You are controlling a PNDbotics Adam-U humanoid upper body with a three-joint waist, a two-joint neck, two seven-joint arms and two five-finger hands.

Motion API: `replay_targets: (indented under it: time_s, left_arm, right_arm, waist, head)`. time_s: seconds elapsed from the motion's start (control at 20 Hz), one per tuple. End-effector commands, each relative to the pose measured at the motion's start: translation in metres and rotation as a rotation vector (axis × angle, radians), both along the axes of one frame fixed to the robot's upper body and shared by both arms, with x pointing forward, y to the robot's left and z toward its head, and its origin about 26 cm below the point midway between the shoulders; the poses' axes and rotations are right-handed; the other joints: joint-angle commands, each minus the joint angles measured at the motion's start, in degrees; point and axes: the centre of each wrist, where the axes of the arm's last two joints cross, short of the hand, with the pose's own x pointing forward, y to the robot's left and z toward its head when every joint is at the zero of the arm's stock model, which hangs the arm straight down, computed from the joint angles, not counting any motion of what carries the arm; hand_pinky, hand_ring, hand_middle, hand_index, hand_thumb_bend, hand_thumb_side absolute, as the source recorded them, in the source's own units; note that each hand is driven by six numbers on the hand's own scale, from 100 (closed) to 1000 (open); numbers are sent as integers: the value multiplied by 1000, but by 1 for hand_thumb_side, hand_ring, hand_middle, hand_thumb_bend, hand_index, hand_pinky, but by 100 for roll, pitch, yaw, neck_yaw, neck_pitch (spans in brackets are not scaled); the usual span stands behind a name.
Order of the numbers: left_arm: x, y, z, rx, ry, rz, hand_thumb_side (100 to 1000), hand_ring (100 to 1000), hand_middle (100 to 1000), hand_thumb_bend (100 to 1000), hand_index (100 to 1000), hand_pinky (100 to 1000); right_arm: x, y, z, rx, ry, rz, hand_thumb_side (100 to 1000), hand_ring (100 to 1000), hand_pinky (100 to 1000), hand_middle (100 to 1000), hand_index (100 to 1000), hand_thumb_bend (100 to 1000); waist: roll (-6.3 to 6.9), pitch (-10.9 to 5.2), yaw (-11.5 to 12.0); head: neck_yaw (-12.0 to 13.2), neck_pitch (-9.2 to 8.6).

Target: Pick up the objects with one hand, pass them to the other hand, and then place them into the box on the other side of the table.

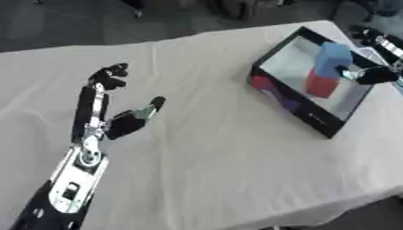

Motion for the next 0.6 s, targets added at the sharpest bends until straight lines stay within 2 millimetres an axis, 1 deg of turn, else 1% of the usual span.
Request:
replay_targets:
  time_s: [0.05, 0.1, 0.25, 0.45, 0.6]
  left_arm:
    - [0, 2, 13, -20, -43, 2, 372, 643, 669, 629, 820, 747]
    - [0, 2, 14, -19, -44, 3, 374, 643, 670, 626, 820, 747]
    - [1, 4, 14, -16, -44, 7, 377, 644, 670, 623, 819, 747]
    - [1, 6, 14, -12, -44, 12, 378, 640, 666, 617, 815, 743]
    - [2, 8, 15, -12, -46, 20, 381, 637, 664, 612, 814, 740]
  right_arm:
    - [-4, -4, 23, 25, -70, -17, 100, 1000, 1000, 1000, 1000, 137]
    - [-4, -2, 27, 49, -95, -20, 100, 1000, 1000, 1000, 1000, 100]
    - [-4, 9, 50, 99, -192, 5, 100, 1000, 1000, 1000, 1000, 100]
    - [-4, 31, 84, 157, -278, 66, 100, 1000, 1000, 1000, 1000, 100]
    - [-8, 42, 101, 195, -296, 97, 100, 1000, 1000, 1000, 1000, 100]
  waist:
    - [-27, -91, -6]
    - [-26, -94, -4]
    - [-37, -110, -3]
    - [-48, -143, 1]
    - [-46, -158, 3]
  head:
    - [46, 2]
    - [58, 6]
    - [116, 33]
    - [227, 62]
    - [294, 83]
